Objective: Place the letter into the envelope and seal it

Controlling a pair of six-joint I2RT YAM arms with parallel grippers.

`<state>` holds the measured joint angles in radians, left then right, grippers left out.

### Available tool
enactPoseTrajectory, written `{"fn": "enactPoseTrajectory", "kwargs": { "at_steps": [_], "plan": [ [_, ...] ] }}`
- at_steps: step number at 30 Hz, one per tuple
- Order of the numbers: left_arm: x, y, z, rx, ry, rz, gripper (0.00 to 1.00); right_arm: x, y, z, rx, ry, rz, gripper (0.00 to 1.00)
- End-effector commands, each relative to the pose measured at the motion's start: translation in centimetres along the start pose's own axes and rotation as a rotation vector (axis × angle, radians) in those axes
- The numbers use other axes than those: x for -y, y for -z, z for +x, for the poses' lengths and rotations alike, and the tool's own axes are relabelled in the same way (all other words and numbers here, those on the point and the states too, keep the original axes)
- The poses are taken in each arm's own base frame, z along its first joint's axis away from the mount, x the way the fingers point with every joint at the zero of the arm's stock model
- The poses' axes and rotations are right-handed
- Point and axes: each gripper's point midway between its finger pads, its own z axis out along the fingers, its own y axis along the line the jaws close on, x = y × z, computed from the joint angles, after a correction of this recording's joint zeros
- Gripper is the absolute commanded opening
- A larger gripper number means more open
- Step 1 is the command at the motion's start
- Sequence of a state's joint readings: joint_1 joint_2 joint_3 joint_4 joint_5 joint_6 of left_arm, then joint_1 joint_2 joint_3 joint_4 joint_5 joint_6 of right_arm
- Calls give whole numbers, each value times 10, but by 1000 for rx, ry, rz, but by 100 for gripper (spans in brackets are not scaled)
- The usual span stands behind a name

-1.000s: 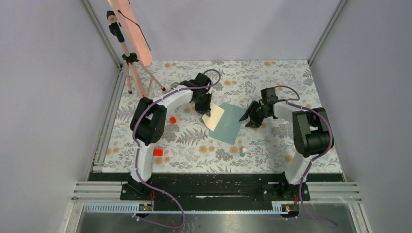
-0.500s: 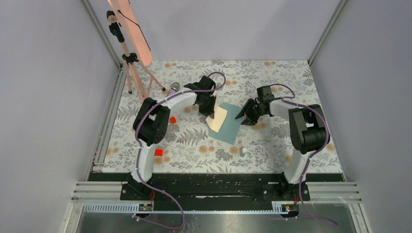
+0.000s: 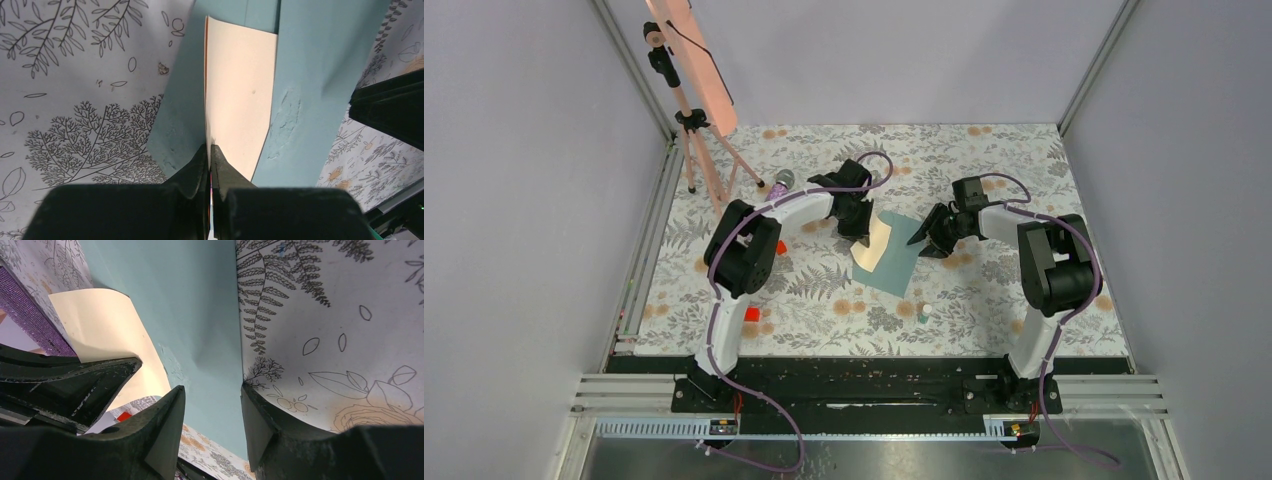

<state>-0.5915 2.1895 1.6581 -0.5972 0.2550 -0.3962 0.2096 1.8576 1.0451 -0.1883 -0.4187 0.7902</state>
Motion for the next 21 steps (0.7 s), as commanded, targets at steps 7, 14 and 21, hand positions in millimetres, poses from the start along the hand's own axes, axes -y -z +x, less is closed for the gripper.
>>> {"fn": "enactPoseTrajectory", "kwargs": {
  "at_steps": [7, 14, 21],
  "plan": [
    [32, 8, -11, 70, -26, 153, 0, -5, -6, 3, -15, 4, -12, 52],
    [39, 3, -1, 27, 20, 184, 0, -9, -5, 3, -9, -3, -26, 52],
    [49, -6, 7, 9, 71, 203, 0, -13, -7, 5, -13, -9, -36, 52]
  ]
}}
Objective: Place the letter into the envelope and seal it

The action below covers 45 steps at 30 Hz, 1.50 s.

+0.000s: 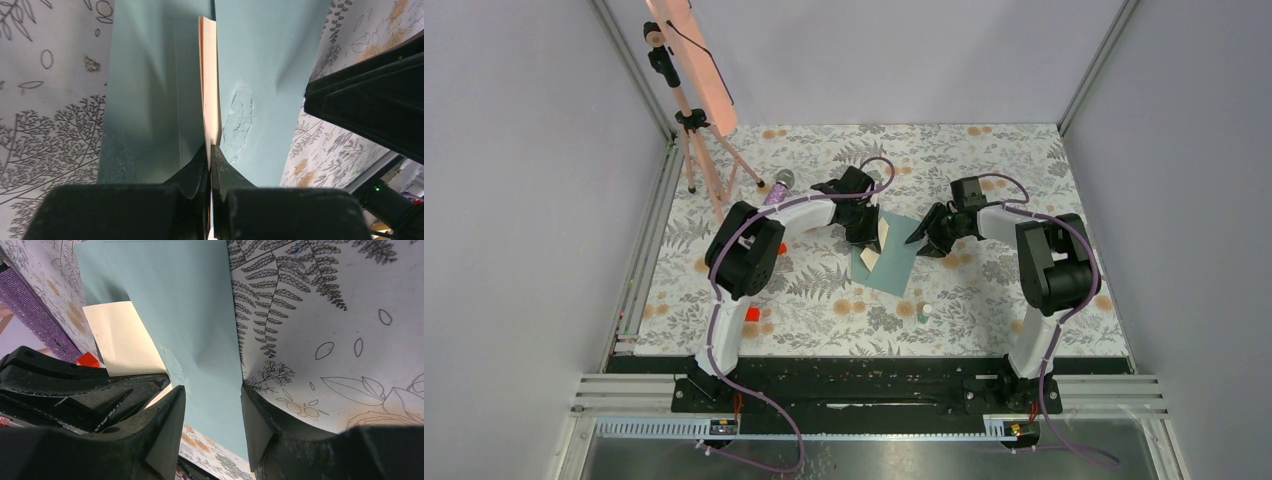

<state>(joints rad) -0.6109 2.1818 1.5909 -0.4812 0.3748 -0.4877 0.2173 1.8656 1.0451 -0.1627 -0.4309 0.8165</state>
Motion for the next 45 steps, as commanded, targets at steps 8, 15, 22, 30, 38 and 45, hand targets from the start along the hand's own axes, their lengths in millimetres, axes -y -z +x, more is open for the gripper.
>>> {"fn": "enactPoseTrajectory", "kwargs": {
  "at_steps": [8, 15, 22, 30, 38, 45],
  "plan": [
    [11, 22, -14, 74, -34, -50, 38, -1, -3, 9, -11, 7, -5, 52],
    [17, 59, -28, 121, -70, -117, 46, 4, -2, 11, -10, 9, 4, 52],
    [18, 79, -33, 154, -86, -155, 47, 5, -1, 12, -7, 18, 7, 52],
    [5, 75, -27, 119, -80, -211, 37, 9, 2, 14, -3, 24, 12, 52],
    [5, 60, -22, 80, -60, -186, 27, 8, 5, 15, 0, 27, 8, 52],
    [-12, 48, -33, 126, -3, -268, 18, 11, 4, 17, -8, 24, 17, 51]
  ]
}}
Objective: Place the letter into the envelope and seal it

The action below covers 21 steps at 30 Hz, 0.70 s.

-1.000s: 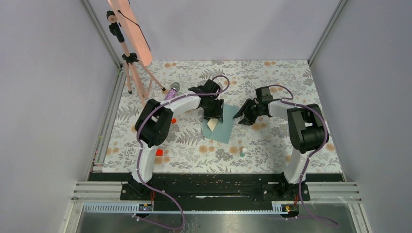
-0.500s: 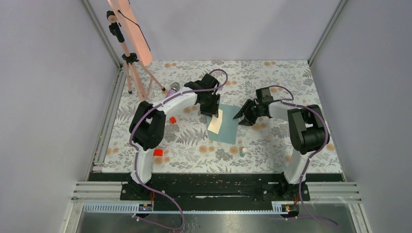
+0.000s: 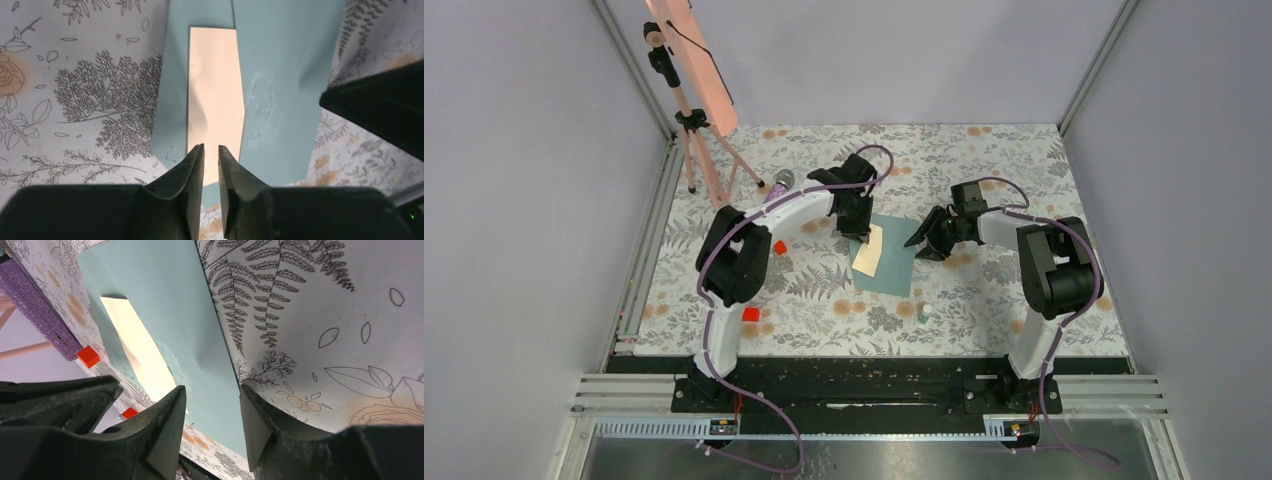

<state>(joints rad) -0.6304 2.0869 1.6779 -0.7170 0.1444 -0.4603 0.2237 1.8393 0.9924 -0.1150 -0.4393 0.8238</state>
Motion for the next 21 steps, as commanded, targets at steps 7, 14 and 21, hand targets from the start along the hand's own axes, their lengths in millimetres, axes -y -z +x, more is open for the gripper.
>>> {"fn": "enactPoseTrajectory", "kwargs": {
  "at_steps": [7, 14, 21],
  "plan": [
    [-14, -25, -19, 51, 80, -103, 3, 10, 5, 11, -9, 19, 39, 51],
    [-25, -31, -12, 39, 85, -141, 3, 12, 2, 12, -18, 14, 42, 51],
    [-18, -33, -10, 20, 82, -102, 10, 12, 3, 12, -16, 14, 42, 51]
  ]
}}
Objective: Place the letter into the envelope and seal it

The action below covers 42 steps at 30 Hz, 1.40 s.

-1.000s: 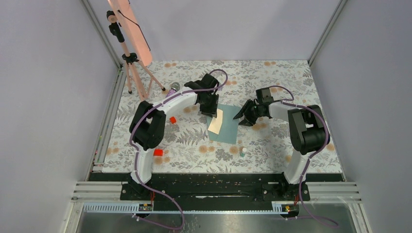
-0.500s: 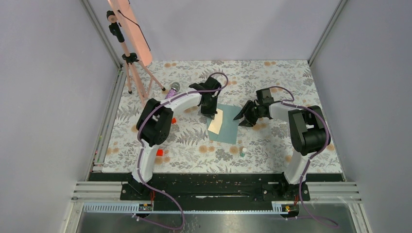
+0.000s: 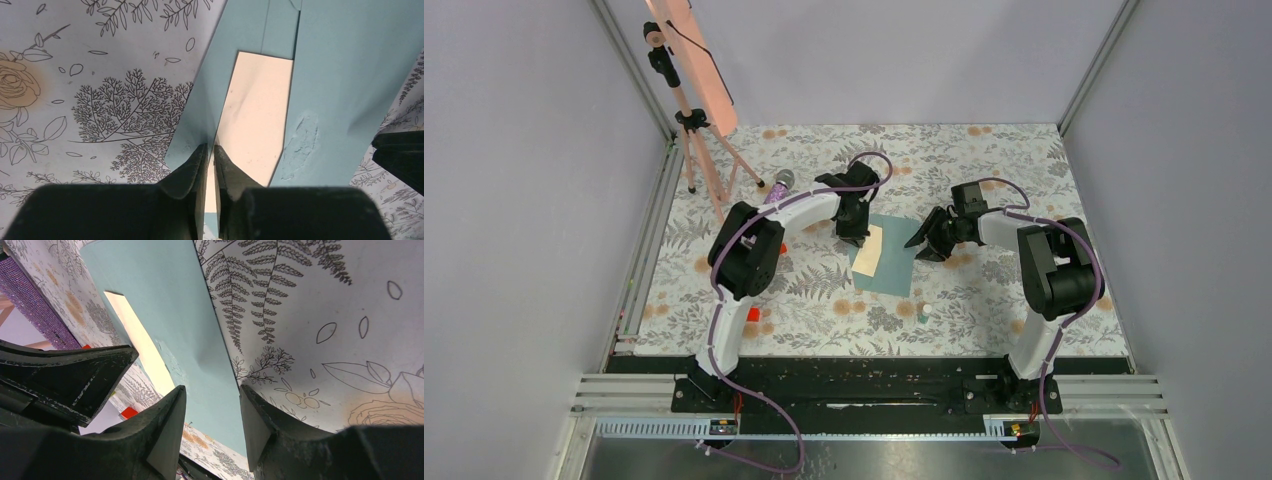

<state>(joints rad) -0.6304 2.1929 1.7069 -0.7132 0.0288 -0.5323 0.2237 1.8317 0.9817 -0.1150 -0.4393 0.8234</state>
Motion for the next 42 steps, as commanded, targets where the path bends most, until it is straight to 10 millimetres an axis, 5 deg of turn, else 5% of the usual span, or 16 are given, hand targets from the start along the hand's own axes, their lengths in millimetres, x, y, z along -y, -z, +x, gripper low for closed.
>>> {"fn": "enactPoseTrajectory", "kwargs": {
  "at_steps": [1, 10, 20, 34, 42],
  "plan": [
    [14, 5, -10, 18, 6, 58, 10, 10, 2, 9, -15, 15, 40, 51],
    [60, 4, 5, -103, 63, 301, 9, 9, 1, 9, -15, 10, 38, 51],
    [86, 16, 4, -142, 116, 439, 9, 7, 2, 9, -14, 11, 34, 51],
    [47, 65, -38, 79, 35, 234, 9, 3, 8, 7, 5, 25, 22, 51],
    [42, 79, -40, 92, 31, 232, 10, -18, 43, -4, 74, 118, 26, 53]
  ]
}}
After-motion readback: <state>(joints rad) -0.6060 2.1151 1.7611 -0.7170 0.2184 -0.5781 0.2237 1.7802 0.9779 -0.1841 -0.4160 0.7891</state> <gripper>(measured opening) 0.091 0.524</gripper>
